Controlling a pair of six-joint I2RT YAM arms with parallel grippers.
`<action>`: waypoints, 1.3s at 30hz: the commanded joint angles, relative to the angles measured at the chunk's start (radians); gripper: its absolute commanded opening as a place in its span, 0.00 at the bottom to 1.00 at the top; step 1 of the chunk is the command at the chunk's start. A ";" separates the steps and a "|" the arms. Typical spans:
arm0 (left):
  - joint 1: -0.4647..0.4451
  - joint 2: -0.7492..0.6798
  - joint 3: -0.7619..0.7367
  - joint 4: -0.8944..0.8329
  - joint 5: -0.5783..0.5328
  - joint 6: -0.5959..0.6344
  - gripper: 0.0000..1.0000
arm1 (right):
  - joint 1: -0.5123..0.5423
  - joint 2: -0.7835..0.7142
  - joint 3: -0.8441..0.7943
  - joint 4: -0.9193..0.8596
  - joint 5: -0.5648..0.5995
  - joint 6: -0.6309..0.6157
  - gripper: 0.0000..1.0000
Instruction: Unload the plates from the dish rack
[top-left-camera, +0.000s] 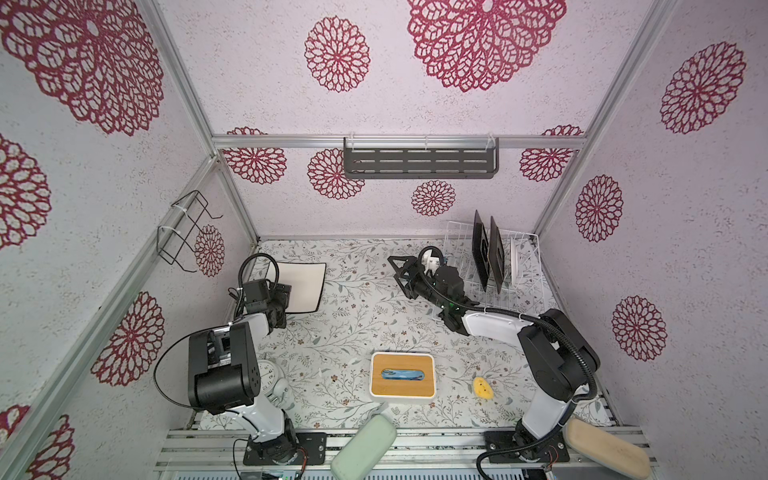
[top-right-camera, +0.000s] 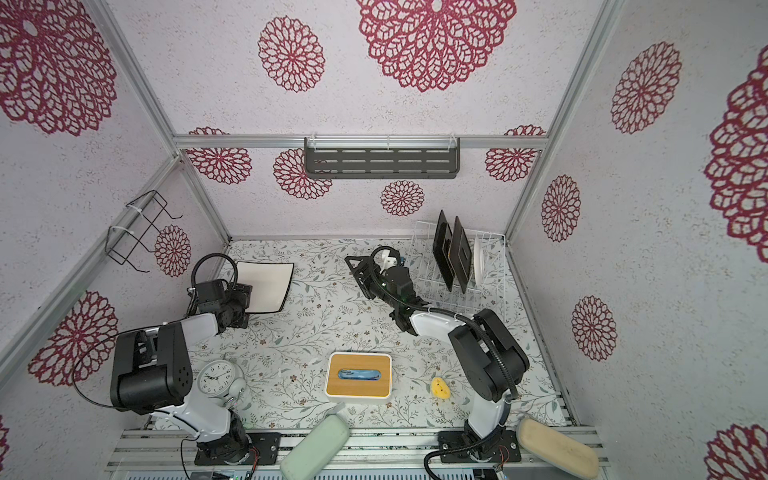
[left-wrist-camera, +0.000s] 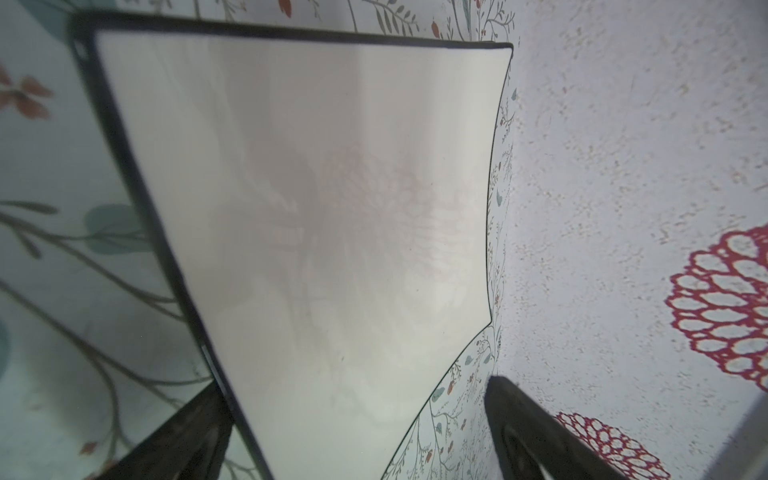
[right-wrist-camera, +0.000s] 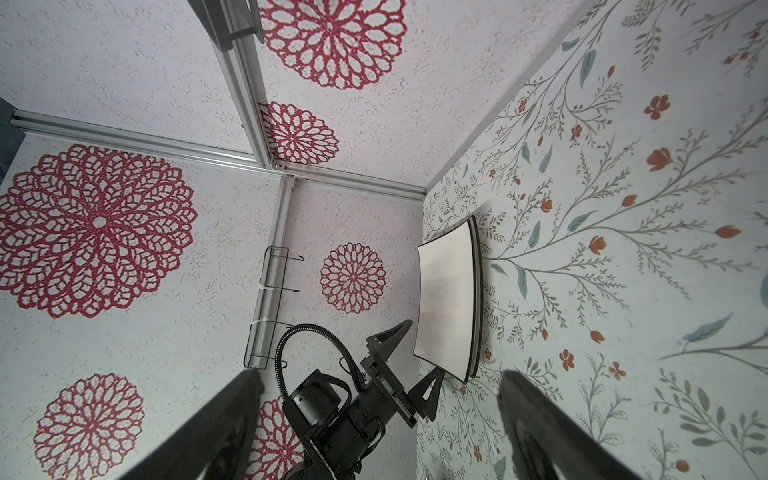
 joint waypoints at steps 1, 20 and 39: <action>-0.014 -0.037 -0.018 0.036 -0.012 0.017 0.97 | -0.008 -0.025 -0.003 0.072 -0.004 0.018 0.92; -0.014 0.002 0.009 0.055 0.024 0.023 0.97 | -0.008 -0.032 -0.003 0.057 0.003 0.013 0.91; -0.011 -0.110 -0.099 0.041 0.014 0.041 0.97 | -0.005 -0.079 -0.050 0.060 0.014 0.007 0.91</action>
